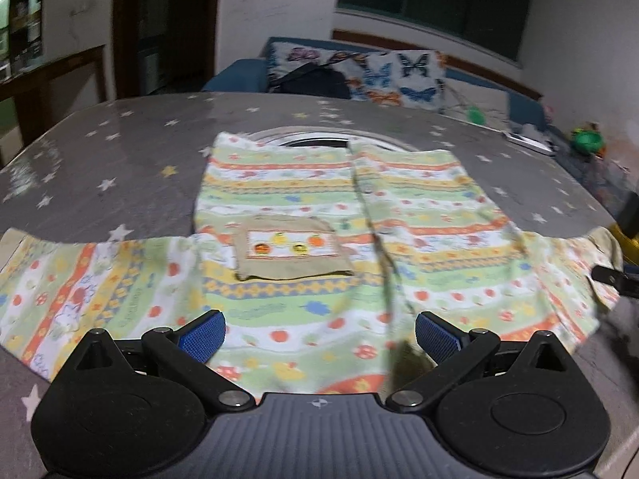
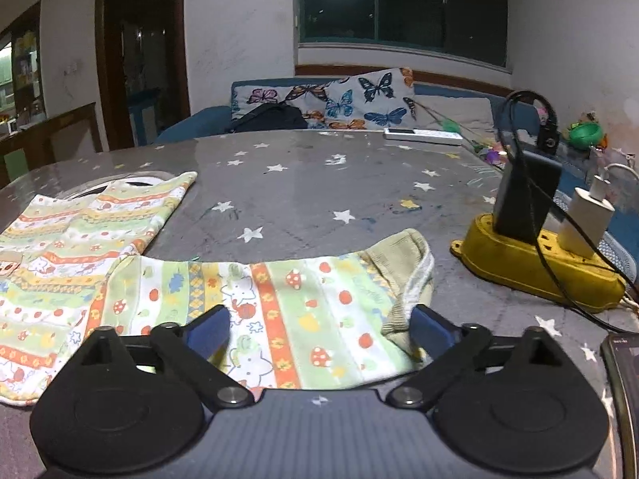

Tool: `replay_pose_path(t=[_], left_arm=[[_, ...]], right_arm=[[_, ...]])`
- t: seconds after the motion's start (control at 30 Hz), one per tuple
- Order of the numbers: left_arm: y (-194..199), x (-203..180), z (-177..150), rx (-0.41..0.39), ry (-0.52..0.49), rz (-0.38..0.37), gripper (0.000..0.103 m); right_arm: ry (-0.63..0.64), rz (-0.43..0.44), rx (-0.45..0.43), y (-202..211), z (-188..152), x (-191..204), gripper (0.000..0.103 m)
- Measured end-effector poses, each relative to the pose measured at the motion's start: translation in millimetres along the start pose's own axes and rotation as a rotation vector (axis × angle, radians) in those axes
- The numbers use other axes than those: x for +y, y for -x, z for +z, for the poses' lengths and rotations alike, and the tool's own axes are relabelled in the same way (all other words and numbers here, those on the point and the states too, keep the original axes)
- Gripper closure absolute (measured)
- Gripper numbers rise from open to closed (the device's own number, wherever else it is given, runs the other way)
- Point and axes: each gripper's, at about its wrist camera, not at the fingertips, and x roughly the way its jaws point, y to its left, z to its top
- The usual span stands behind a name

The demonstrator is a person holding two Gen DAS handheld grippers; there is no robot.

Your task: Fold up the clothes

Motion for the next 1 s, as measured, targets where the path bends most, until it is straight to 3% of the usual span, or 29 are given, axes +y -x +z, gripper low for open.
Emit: replay_pose_path(t=[0.2, 0.43, 1.0], left_arm=[[-4, 4, 4, 0.043, 0.050, 0.074, 0.000], [-9, -2, 1, 0.081, 0.032, 0.141, 0.000], [-12, -8, 1, 0.118, 0.028, 0.196, 0.000]], right_arm=[[0.010, 0.000, 0.016, -4, 0, 2, 0.000], [0.031, -0.012, 0.031, -7, 0, 6, 0.000], [0.049, -0.024, 0.045, -10, 0, 8, 0.000]])
